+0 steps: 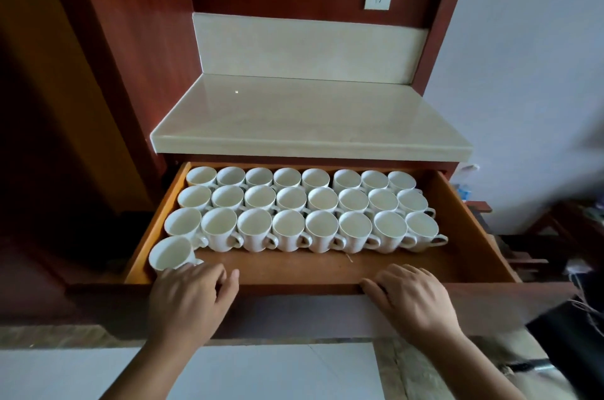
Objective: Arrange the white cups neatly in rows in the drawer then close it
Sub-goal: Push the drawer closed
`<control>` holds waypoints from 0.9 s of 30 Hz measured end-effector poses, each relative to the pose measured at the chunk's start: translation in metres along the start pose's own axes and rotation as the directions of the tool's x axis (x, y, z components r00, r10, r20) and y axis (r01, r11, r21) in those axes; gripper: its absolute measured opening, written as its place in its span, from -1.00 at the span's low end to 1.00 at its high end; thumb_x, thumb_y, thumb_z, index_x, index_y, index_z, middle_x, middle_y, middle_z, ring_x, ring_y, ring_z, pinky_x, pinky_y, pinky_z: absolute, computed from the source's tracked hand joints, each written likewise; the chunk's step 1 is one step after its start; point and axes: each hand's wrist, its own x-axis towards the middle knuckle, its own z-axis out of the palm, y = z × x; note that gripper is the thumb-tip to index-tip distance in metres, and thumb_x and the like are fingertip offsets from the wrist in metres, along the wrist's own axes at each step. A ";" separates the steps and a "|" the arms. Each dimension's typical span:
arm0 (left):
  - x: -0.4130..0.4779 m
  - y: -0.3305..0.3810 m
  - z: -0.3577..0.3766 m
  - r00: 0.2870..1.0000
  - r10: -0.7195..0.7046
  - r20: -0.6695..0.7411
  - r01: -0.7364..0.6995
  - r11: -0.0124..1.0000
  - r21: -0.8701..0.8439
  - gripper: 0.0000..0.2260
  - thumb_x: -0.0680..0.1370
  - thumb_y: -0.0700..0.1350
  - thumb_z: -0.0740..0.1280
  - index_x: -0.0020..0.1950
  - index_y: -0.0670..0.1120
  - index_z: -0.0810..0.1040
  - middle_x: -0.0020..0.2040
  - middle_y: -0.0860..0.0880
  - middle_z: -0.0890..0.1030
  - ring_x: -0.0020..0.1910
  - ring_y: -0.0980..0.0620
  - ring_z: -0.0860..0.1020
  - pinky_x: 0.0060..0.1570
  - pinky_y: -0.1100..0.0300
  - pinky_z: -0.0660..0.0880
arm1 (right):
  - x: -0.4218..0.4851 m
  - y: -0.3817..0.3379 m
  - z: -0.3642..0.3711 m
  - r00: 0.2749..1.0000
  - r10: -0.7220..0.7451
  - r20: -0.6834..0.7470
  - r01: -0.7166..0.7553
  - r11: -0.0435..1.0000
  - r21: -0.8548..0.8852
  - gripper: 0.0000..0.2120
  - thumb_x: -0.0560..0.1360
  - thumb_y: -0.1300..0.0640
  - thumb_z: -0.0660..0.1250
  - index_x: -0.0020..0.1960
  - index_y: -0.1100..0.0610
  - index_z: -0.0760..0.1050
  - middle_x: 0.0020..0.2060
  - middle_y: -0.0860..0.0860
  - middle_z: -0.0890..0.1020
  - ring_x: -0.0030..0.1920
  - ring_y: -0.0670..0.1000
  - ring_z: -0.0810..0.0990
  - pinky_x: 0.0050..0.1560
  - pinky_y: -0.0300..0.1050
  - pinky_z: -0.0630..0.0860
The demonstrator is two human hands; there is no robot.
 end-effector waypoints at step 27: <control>0.109 -0.017 0.054 0.999 0.033 -0.042 -0.029 0.994 0.105 -0.59 0.60 0.15 0.13 -0.41 0.04 0.34 -0.50 0.09 0.37 -0.47 0.02 0.38 -0.31 0.07 0.35 | 0.114 0.034 0.037 0.980 -0.109 -0.168 0.108 0.994 -0.016 -0.43 0.46 -0.51 0.17 -0.37 -0.04 0.28 -0.44 -0.10 0.41 -0.35 -0.01 0.51 -0.31 -0.05 0.41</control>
